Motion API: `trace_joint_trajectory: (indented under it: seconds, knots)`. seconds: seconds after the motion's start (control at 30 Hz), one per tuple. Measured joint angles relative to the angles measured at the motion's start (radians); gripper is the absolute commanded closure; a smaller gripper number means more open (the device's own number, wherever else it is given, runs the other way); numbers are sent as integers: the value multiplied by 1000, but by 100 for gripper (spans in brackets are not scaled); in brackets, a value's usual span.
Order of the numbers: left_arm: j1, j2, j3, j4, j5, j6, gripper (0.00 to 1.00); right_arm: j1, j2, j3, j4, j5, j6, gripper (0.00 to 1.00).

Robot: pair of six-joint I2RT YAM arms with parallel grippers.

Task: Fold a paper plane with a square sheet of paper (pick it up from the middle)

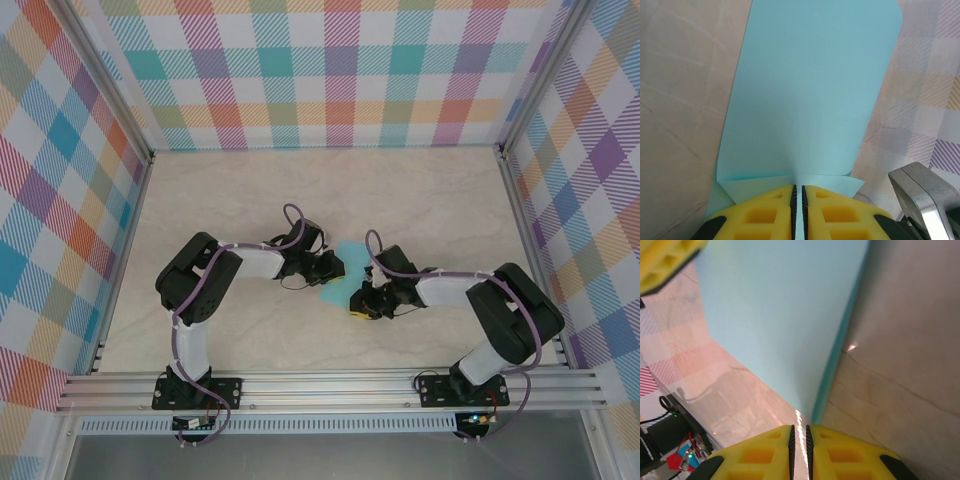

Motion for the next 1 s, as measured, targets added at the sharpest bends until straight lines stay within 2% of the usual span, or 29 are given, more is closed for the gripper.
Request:
trace_joint_trajectory:
  seconds: [0.13,0.3,0.43,0.57,1.0]
  knots:
    - [0,0,0,0,0,0,85,-6,-48,2,-69,47,-3,80]
    - [0,0,5,-6,3,0,84,-68,-81,53,-108,109,27,66]
    - [0,0,18,-34,0,7,84,-128,-77,86,-100,144,61,60]
    - [0,-1,27,-52,-2,8,83,-164,-23,113,-76,139,82,60]
    - [0,-1,34,-69,-5,8,83,-165,117,168,18,53,100,61]
